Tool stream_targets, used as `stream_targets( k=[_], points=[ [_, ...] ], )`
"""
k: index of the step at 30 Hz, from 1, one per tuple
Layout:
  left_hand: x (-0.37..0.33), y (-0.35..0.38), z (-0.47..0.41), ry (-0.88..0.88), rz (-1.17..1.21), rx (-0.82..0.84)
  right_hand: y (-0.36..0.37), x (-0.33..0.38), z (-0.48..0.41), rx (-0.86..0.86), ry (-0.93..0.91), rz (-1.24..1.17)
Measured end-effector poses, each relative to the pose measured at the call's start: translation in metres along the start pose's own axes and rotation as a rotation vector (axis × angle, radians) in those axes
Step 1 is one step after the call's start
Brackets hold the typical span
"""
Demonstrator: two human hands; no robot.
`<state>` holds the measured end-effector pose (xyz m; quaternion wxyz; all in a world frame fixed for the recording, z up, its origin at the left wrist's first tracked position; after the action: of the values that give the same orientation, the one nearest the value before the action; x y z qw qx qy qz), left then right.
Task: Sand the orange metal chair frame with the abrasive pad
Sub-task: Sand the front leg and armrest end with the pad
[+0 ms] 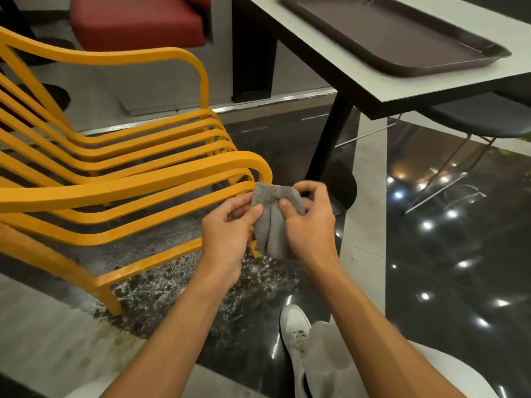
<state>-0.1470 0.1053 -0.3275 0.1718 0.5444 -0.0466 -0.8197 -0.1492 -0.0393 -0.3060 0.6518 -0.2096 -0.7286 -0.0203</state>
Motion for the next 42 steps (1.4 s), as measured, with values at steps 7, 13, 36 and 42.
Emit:
stream_targets(
  k=[7, 13, 36, 42],
  points=[
    [0.006, 0.017, -0.017, 0.006, 0.005, -0.027, 0.013, -0.006, -0.01, 0.031, -0.149, 0.104],
    [0.007, 0.028, -0.031, 0.01, 0.032, -0.009, 0.012, -0.014, -0.031, 0.122, -0.133, 0.151],
    [-0.047, 0.012, -0.067, 0.975, -1.125, -0.412, 0.036, -0.04, -0.11, 0.08, -0.33, 0.268],
    [-0.04, 0.003, -0.072, 1.017, -1.119, -0.37, 0.039, -0.051, -0.112, 0.097, -0.351, 0.314]
  ],
)
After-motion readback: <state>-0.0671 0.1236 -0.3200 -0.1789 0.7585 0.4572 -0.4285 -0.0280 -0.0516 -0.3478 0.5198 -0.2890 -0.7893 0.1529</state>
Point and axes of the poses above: each hand's wrist, its own z-axis away from the middle knuckle, its own y-axis out of the palm, x = y × z, the point moved 3 cm from there along -z, towards the middle knuckle, and after that the axes turned 7 degrees about -y, right-handed, at the moved point
